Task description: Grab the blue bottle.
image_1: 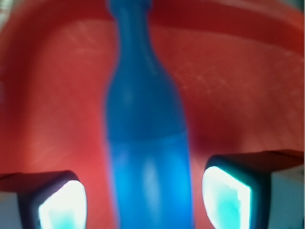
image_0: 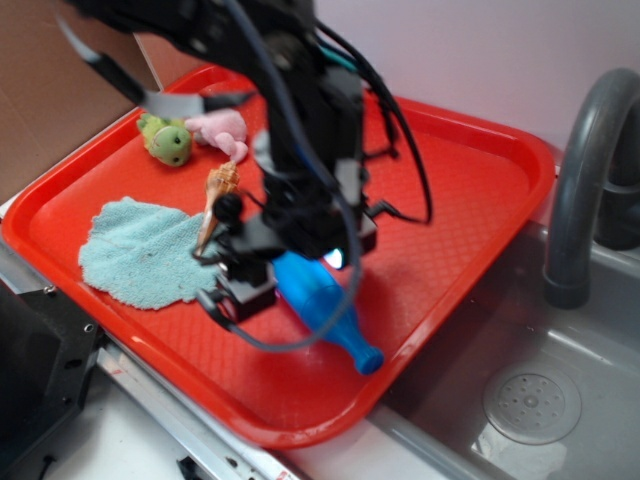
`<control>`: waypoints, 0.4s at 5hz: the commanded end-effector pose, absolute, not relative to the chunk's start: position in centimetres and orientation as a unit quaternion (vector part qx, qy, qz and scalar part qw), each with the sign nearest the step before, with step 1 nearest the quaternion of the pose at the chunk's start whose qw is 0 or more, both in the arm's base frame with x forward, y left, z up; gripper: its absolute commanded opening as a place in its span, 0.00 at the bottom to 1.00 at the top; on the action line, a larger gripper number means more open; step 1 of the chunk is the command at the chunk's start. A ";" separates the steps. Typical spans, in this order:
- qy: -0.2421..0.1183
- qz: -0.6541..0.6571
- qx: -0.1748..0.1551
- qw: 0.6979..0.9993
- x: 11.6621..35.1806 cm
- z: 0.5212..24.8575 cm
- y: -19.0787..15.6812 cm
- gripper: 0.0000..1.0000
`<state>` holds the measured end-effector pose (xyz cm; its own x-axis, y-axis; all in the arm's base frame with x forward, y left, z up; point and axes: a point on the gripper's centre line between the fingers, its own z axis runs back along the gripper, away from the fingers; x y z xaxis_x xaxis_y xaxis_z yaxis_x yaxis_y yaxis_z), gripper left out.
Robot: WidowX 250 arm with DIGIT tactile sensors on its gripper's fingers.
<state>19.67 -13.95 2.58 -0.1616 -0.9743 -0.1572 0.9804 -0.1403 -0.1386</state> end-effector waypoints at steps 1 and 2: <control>0.101 -0.779 0.041 0.618 18.8 2.3 -15.4 0.29; 0.103 -0.774 0.046 0.623 18.8 2.2 -15.4 0.00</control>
